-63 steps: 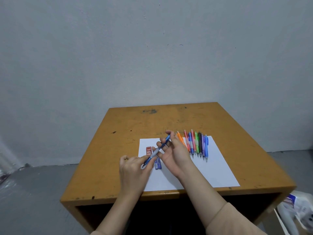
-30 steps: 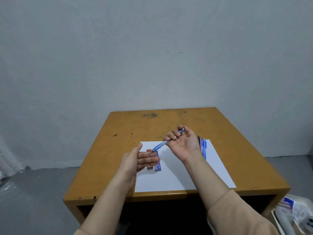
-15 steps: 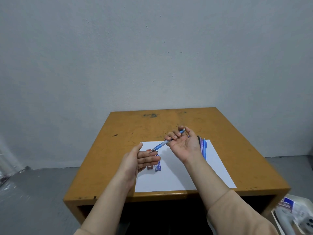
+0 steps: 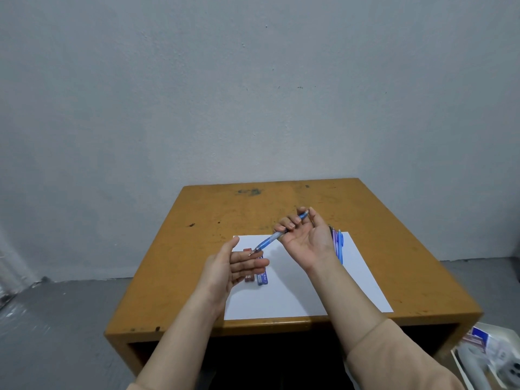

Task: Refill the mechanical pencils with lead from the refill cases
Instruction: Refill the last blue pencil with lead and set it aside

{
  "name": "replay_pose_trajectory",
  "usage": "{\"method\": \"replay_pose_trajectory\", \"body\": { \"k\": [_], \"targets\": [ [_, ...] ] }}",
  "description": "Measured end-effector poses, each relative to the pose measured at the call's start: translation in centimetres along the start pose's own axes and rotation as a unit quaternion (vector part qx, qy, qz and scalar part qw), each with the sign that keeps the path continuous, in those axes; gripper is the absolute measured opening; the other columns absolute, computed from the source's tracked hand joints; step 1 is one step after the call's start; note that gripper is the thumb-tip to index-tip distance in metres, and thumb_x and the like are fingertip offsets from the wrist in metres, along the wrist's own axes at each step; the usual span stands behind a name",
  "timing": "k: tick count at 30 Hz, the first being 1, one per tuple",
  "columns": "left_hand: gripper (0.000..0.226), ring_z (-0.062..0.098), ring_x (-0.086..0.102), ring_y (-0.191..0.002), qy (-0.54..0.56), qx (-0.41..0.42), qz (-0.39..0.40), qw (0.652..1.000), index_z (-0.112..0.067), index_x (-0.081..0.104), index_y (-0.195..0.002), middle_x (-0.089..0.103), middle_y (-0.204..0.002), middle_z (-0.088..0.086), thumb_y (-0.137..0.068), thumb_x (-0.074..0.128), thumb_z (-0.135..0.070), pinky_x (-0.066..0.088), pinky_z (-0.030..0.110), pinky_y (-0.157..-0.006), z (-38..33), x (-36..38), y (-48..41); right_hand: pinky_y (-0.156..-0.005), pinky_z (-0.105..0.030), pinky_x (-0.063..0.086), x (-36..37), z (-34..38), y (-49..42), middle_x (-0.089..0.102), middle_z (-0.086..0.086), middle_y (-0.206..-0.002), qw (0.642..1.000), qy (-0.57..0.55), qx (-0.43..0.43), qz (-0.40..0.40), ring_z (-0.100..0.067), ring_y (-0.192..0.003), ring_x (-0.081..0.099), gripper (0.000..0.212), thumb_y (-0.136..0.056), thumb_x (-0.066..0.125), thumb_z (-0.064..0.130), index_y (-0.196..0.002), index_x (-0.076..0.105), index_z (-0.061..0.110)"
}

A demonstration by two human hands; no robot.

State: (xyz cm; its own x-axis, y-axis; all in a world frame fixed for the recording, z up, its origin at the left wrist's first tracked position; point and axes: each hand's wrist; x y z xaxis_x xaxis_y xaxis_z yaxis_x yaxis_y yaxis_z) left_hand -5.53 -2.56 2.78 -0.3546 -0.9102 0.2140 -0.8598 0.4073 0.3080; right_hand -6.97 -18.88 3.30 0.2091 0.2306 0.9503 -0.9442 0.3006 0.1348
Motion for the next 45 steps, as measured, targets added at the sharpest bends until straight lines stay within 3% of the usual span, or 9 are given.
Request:
{"method": "replay_pose_trajectory", "body": {
  "k": [4, 8, 14, 18, 25, 32, 39, 42, 45],
  "targets": [
    [0.032, 0.020, 0.072, -0.072, -0.001, 0.055, -0.012, 0.998, -0.002, 0.070, -0.094, 0.073, -0.082, 0.016, -0.095, 0.051, -0.026, 0.048, 0.014, -0.055, 0.0, 0.6, 0.4, -0.059, -0.028, 0.030, 0.5, -0.2, 0.4, 0.036, -0.001, -0.058, 0.999, 0.043, -0.003, 0.008, -0.014, -0.054, 0.030, 0.034, -0.101, 0.035, 0.035, -0.079, 0.049, 0.014],
    [0.014, 0.020, 0.070, -0.071, -0.027, 0.118, -0.018, 0.992, -0.006, 0.073, -0.096, 0.073, -0.079, 0.014, -0.086, 0.067, -0.013, 0.052, 0.016, -0.063, 0.2, 0.9, 0.9, -0.064, -0.031, 0.038, 0.9, -0.3, 0.9, 0.043, -0.002, -0.064, 0.994, 0.105, -0.020, 0.029, -0.015, -0.059, 0.039, 0.029, -0.103, 0.033, 0.031, -0.095, 0.055, 0.013],
    [0.013, 0.017, 0.070, -0.067, -0.030, 0.162, -0.042, 0.985, -0.008, 0.072, -0.095, 0.073, -0.075, 0.013, -0.083, 0.069, -0.005, 0.050, 0.014, -0.059, 0.6, 1.3, 1.3, -0.073, -0.027, 0.053, 1.1, -0.2, 1.6, 0.052, -0.006, -0.081, 0.955, 0.276, -0.093, 0.052, -0.017, -0.076, 0.051, 0.027, -0.102, 0.039, 0.016, -0.117, 0.061, 0.015],
    [0.014, 0.017, 0.071, -0.068, -0.034, 0.192, -0.060, 0.979, -0.006, 0.073, -0.097, 0.073, -0.073, 0.012, -0.083, 0.069, -0.005, 0.048, 0.011, -0.057, 1.0, 1.4, 1.1, -0.065, -0.022, 0.051, 0.9, -0.6, 1.7, 0.047, -0.007, -0.086, 0.919, 0.358, -0.164, 0.028, -0.013, -0.071, 0.049, 0.026, -0.098, 0.048, 0.014, -0.117, 0.063, 0.023],
    [0.012, 0.013, 0.072, -0.071, -0.045, 0.221, -0.084, 0.971, -0.015, 0.072, -0.092, 0.073, -0.069, 0.006, -0.082, 0.071, -0.008, 0.047, 0.008, -0.058, 1.8, 1.9, 0.9, -0.068, -0.026, 0.055, 0.6, -1.3, 1.6, 0.065, -0.004, -0.070, 0.865, 0.422, -0.271, 0.009, -0.014, -0.062, 0.064, 0.057, -0.085, 0.065, -0.002, -0.133, 0.048, 0.024],
    [0.013, 0.012, 0.071, -0.077, -0.097, 0.210, -0.100, 0.968, -0.022, 0.073, -0.089, 0.074, -0.073, -0.004, -0.080, 0.074, -0.012, 0.058, 0.037, -0.072, 2.8, 2.1, 0.1, -0.062, -0.025, 0.056, 0.9, -0.6, 1.3, 0.059, -0.005, -0.065, 0.853, 0.464, -0.239, -0.008, -0.012, -0.052, 0.060, 0.045, -0.084, 0.065, -0.006, -0.122, 0.057, 0.018],
    [0.017, -0.004, 0.064, -0.083, -0.182, 0.263, -0.127, 0.939, -0.028, 0.073, -0.093, 0.072, -0.084, -0.016, -0.079, 0.076, -0.020, 0.057, 0.033, -0.077, 3.7, 1.4, -1.1, -0.055, -0.024, 0.051, 0.6, 1.5, -1.4, 0.061, -0.010, -0.070, 0.869, 0.460, -0.169, -0.069, -0.015, -0.049, 0.055, 0.045, -0.084, 0.065, -0.007, -0.124, 0.057, 0.012],
    [0.016, -0.003, 0.061, -0.094, -0.216, 0.271, -0.137, 0.928, -0.029, 0.072, -0.097, 0.071, -0.094, -0.016, -0.082, 0.072, -0.026, 0.055, 0.034, -0.084, 4.3, 0.6, -2.2, -0.055, -0.025, 0.051, 0.2, 3.3, -3.0, 0.064, -0.014, -0.079, 0.879, 0.447, -0.126, -0.110, -0.016, -0.051, 0.052, 0.045, -0.083, 0.064, -0.008, -0.123, 0.056, 0.010],
    [0.017, 0.004, 0.056, -0.104, -0.302, 0.291, -0.168, 0.892, -0.025, 0.072, -0.101, 0.064, -0.100, -0.019, -0.086, 0.067, -0.027, 0.045, 0.031, -0.092, 4.7, 0.0, -3.1, -0.055, -0.025, 0.051, -0.2, 4.8, -4.3, 0.063, -0.016, -0.084, 0.852, 0.499, -0.089, -0.133, -0.017, -0.053, 0.053, 0.042, -0.084, 0.062, -0.009, -0.122, 0.055, 0.008]
  ]
}}
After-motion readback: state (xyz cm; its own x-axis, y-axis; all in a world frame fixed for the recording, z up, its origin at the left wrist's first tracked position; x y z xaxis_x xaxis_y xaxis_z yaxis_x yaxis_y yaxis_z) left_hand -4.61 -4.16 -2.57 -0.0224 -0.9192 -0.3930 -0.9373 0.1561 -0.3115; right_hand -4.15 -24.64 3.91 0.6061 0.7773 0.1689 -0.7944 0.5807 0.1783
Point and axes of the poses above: each hand's wrist, its own y-axis away from the middle knuckle, its own x-axis out of the palm, z = x × y
